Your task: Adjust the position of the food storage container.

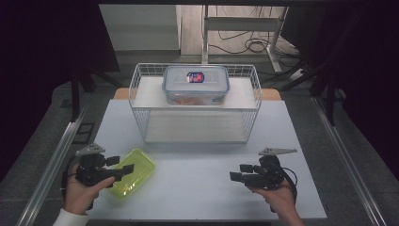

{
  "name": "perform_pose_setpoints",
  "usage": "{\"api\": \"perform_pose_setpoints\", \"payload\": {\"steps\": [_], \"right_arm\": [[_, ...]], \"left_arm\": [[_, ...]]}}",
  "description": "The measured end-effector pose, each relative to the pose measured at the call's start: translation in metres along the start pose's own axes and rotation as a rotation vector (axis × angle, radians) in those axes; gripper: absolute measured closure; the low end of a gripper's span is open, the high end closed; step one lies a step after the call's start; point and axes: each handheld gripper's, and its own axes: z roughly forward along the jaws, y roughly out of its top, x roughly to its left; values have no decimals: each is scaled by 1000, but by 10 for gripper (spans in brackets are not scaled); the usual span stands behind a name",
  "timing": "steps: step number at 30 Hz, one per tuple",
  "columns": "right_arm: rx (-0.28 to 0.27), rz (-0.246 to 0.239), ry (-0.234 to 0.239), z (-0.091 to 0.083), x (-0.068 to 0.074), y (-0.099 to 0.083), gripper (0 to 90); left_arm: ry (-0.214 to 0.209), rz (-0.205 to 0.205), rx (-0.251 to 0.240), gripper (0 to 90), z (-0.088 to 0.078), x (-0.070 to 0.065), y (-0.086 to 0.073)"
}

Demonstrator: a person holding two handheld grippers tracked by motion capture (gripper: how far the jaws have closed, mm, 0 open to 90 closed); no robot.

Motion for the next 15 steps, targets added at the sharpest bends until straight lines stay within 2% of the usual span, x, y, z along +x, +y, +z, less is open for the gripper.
{"api": "perform_pose_setpoints", "payload": {"steps": [1,2,4,5,6,7,8,10,12,15], "right_arm": [[-1,0,1,1,0,0,334],[-1,0,1,1,0,0,334],[2,-3,4,2,1,1,334],[4,-5,6,3,1,2,334],[4,-5,6,3,1,2,334],[5,-6,6,4,0,2,334],[9,-2,6,4,0,1,333],[9,-1,5,5,-1,1,334],[12,0,5,5,-1,1,334],[13,-1,5,4,-1,0,333]], "left_arm": [[11,-4,9,366,1,6,-1],[16,-11,15,366,2,11,-1],[40,-24,17,456,5,19,0],[46,-36,19,565,8,26,3],[46,-36,19,614,8,26,3],[48,-45,15,614,9,29,6],[53,-50,15,720,11,32,8],[73,-56,34,755,15,38,14],[67,-59,61,814,21,42,19],[86,-58,86,863,29,46,24]]}}
